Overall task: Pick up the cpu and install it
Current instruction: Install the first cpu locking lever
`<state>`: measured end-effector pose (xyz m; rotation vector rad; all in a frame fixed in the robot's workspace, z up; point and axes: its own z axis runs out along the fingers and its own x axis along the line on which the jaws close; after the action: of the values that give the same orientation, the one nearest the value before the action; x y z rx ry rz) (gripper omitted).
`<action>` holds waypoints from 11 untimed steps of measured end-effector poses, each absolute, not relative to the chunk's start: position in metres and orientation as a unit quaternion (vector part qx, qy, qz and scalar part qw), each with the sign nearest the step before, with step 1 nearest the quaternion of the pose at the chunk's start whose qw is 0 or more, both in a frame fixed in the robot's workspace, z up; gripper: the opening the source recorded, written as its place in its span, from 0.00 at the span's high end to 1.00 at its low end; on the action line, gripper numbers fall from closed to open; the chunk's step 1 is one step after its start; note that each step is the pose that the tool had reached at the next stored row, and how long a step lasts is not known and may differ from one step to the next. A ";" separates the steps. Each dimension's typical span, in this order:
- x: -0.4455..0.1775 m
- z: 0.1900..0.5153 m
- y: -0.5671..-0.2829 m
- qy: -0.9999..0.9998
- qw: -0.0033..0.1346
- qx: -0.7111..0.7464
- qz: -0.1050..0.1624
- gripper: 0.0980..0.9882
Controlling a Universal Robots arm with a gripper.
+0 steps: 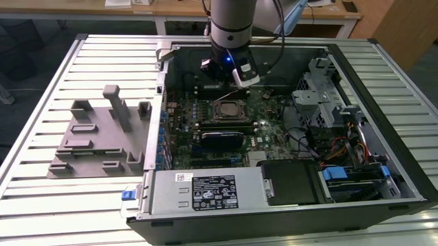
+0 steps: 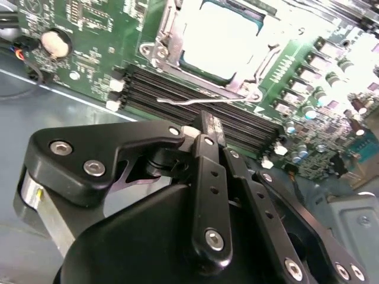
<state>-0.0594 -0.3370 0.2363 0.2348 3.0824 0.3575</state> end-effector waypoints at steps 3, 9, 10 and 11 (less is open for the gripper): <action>-0.058 0.236 -0.337 0.990 0.015 0.076 0.115 0.99; -0.058 0.235 -0.337 0.991 0.018 0.076 0.110 0.99; -0.058 0.234 -0.337 0.991 0.019 0.076 0.109 0.99; -0.058 0.233 -0.337 0.991 0.019 0.077 0.108 0.99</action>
<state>-0.0581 -0.3370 0.2334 0.2375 3.0755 0.3358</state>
